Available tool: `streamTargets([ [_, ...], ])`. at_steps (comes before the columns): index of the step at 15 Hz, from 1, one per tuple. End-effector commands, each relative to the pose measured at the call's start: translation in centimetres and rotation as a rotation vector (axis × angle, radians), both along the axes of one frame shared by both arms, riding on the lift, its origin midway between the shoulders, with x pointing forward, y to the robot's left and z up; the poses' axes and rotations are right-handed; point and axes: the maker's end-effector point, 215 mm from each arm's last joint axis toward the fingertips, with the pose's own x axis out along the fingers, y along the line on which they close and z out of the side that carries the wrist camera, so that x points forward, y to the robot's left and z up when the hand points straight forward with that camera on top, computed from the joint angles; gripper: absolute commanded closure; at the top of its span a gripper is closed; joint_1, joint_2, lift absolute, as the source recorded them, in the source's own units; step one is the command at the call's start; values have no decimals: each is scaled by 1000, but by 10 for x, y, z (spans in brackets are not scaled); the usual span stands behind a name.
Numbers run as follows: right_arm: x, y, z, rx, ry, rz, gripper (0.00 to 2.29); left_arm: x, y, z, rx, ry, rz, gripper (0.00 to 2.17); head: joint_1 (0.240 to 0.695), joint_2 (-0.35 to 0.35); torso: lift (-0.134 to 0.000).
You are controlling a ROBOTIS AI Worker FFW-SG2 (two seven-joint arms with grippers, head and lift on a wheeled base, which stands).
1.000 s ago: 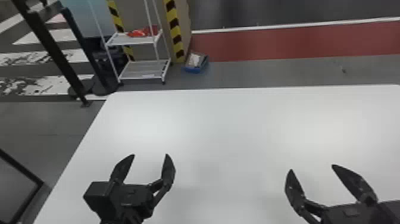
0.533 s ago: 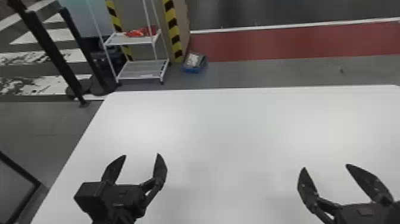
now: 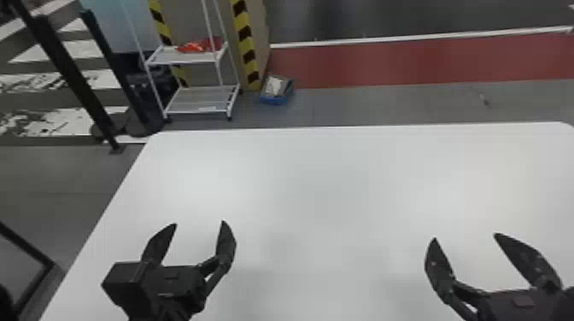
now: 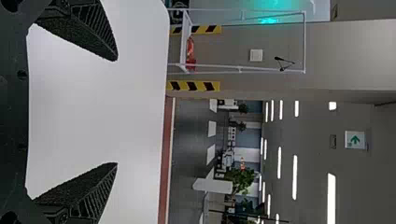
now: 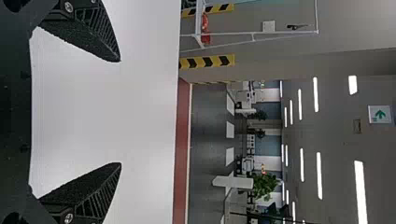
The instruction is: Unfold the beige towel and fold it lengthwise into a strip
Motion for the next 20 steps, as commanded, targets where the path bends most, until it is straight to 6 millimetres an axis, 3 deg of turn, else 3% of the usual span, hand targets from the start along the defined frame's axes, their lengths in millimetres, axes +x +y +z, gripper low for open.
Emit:
streamTargets([
  [1,0,1,0,2,0,1,83,0,0,-1,-2,1,2,70,695,170,-126],
  [20,-1,1,-2,3,6,0,83,-1,-4,-4,-6,7,-6,73,695,168,-126],
])
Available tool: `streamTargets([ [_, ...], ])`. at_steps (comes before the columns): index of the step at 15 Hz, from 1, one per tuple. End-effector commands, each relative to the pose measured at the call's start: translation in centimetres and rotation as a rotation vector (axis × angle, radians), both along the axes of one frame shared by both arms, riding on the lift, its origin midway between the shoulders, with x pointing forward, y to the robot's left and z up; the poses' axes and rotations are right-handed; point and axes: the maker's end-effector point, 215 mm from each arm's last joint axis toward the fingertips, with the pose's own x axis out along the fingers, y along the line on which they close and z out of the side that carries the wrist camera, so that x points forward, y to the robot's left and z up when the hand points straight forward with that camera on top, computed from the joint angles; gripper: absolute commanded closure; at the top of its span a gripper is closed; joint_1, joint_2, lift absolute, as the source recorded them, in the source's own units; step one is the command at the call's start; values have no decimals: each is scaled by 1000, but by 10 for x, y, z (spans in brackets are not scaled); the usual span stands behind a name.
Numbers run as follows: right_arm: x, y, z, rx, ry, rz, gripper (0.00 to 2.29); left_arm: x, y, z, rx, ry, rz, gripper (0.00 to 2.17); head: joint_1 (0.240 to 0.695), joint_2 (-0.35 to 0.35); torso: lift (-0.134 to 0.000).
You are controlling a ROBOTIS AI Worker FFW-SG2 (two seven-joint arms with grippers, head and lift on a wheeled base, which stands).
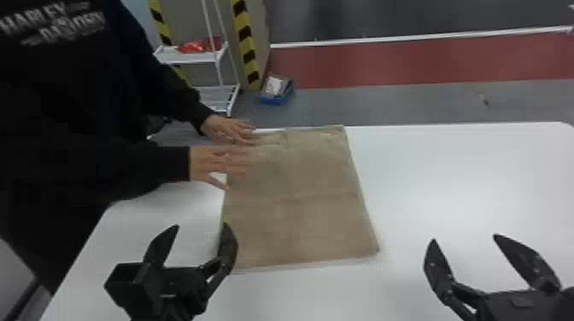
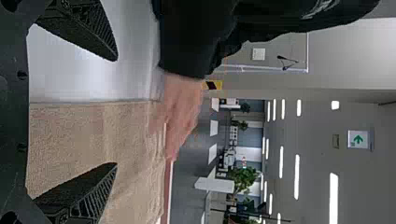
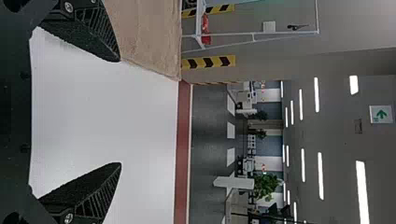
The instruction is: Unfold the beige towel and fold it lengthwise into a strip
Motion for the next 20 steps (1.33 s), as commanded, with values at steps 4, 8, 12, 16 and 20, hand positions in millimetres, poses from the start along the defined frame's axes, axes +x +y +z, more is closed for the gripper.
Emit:
streamTargets([
  [4,0,1,-2,1,4,0,83,-1,-1,-4,-3,5,-1,76,695,168,-126],
  [8,1,1,-2,0,4,0,83,-1,-1,-5,-4,6,0,76,695,168,-126],
  [12,2,0,-4,-1,7,0,83,0,-2,-7,-5,9,-1,76,695,167,-126],
  [16,2,0,-6,-2,10,0,83,0,-2,-7,-5,9,-1,76,695,166,-126],
  [20,4,0,-7,-2,10,-1,83,1,-2,-7,-5,8,-1,76,695,166,-126],
])
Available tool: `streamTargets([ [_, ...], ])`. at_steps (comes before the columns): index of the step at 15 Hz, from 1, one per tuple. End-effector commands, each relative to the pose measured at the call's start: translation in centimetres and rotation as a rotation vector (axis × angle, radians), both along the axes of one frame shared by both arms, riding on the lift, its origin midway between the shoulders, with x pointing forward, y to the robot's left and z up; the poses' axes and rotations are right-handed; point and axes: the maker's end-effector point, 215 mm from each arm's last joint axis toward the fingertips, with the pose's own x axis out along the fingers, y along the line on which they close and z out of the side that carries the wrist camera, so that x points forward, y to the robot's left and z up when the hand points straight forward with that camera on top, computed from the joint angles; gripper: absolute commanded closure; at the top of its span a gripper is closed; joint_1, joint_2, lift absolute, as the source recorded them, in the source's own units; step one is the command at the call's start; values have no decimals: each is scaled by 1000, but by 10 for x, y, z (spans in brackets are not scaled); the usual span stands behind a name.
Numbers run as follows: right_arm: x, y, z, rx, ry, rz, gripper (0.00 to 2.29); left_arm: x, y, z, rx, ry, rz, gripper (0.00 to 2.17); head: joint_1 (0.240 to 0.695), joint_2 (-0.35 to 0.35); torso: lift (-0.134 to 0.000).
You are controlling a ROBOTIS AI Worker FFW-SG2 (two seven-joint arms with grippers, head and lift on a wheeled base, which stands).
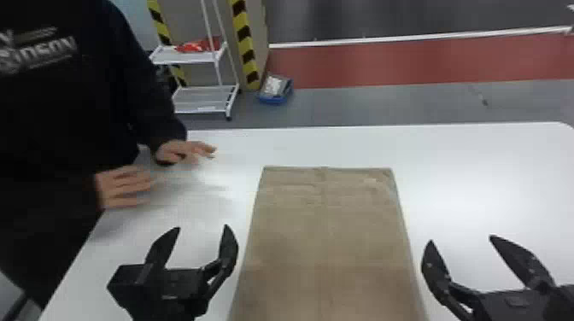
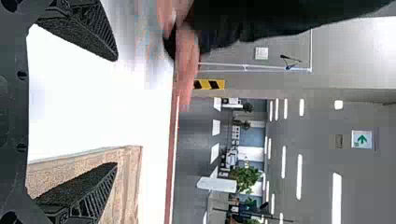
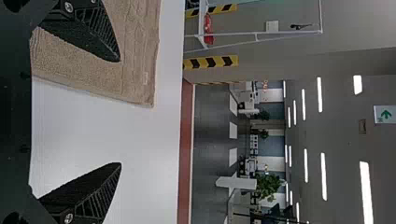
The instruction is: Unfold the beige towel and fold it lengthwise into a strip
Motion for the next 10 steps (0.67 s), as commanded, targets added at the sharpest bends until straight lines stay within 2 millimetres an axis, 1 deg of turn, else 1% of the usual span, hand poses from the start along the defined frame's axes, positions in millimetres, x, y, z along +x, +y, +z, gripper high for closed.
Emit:
streamTargets([
  [1,0,0,-2,0,5,-1,83,1,0,0,-2,-1,0,76,695,166,-126],
  [7,2,0,-3,-2,6,1,83,3,-2,2,-3,-5,-1,76,695,164,-126],
  [9,4,-10,-4,-10,8,-14,83,10,-7,4,-4,-7,-20,76,695,163,-126],
  [10,4,-18,-6,-7,12,-27,83,15,-14,4,-8,-1,-51,80,695,158,-126],
])
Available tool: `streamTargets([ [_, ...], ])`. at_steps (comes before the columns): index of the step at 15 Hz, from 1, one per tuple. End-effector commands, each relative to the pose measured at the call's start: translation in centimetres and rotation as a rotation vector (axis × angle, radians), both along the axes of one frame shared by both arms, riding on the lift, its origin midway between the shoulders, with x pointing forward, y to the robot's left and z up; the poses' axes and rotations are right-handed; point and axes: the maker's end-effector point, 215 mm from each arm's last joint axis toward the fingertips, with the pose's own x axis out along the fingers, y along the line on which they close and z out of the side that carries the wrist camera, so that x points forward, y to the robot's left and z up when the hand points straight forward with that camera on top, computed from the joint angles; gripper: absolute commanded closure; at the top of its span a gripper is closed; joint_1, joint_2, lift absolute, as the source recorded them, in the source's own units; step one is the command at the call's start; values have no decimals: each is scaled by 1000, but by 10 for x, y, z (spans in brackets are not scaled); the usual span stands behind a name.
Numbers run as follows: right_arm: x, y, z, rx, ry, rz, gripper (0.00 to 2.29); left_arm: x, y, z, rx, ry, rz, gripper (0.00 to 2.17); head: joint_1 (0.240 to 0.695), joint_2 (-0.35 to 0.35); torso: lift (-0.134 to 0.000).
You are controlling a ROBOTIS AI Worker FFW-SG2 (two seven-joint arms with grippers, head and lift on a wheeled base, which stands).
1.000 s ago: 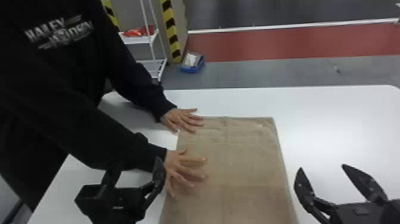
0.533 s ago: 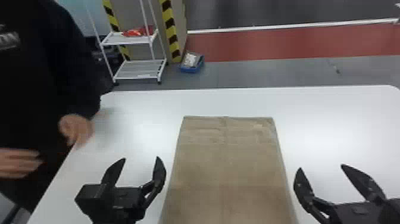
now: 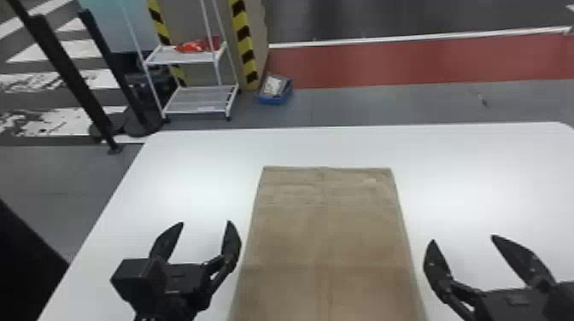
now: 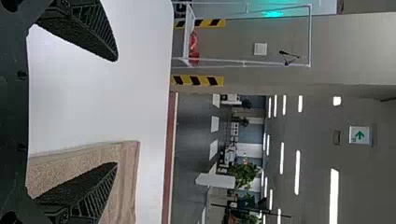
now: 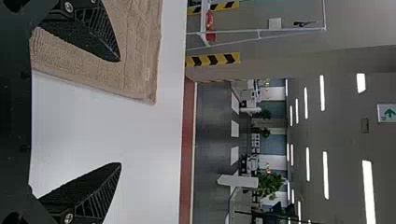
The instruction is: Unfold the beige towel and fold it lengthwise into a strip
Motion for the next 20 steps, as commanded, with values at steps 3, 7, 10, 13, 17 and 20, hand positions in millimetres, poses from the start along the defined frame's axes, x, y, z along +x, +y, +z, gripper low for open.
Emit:
streamTargets([
  [3,3,-30,-4,-6,9,-43,83,28,-17,-14,-9,86,-99,83,695,106,-126],
  [7,2,-54,-9,-18,22,-78,83,64,-32,-3,-6,108,-220,87,695,41,-126],
  [10,0,-60,-15,-26,36,-84,83,96,-48,4,14,133,-314,83,695,10,-126],
  [13,-1,-65,-19,-32,47,-91,83,122,-60,-3,-19,231,-441,83,695,-20,-126],
  [17,0,-65,-29,-34,66,-90,83,152,-74,3,26,283,-589,83,695,-45,-126],
  [20,4,-55,-33,-27,68,-75,83,153,-77,-16,58,362,-688,83,695,-53,-126],
])
